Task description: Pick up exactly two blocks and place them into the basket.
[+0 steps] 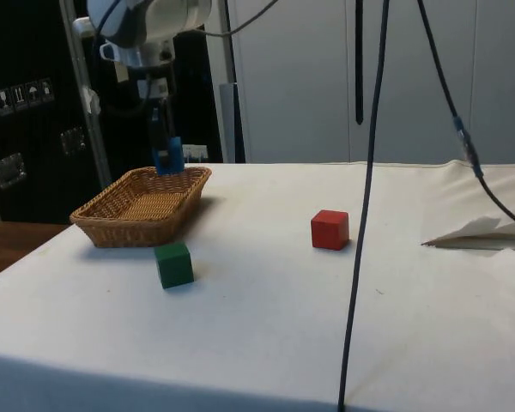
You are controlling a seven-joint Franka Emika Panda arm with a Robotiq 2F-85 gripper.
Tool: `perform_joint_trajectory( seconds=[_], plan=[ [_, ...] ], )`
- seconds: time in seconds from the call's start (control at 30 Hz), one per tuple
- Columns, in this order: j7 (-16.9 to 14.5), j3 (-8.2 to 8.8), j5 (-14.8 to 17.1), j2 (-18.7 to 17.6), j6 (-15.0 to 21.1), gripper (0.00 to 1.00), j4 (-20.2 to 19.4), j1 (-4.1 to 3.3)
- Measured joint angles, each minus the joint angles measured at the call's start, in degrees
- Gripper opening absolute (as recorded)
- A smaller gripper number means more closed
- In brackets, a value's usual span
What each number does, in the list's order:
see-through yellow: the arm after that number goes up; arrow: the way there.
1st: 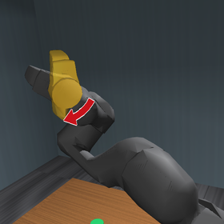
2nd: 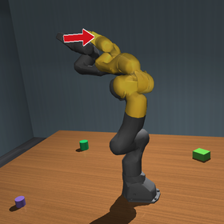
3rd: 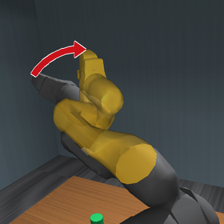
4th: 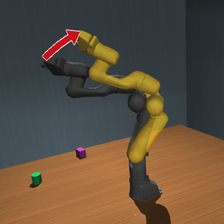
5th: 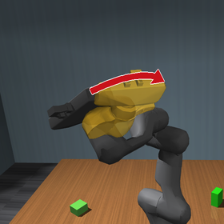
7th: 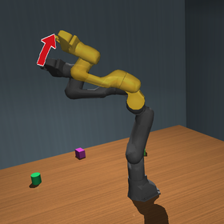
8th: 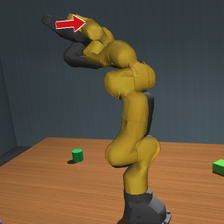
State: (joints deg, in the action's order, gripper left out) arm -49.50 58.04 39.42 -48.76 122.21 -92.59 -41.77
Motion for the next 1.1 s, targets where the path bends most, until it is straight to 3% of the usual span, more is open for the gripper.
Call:
perform_joint_trajectory(
  seconds=[0.3, 0.8, 1.1],
  plan=[
    [0.23, -1.15, 3.72, -4.35, -1.49, 0.0, 4.01, 0.8],
    [0.46, -1.38, 10.03, -11.52, -1.72, 0.0, 9.97, 2.41],
    [0.4, -1.38, 16.1, -15.7, -1.72, 0.0, 12.89, 4.13]
  ],
)
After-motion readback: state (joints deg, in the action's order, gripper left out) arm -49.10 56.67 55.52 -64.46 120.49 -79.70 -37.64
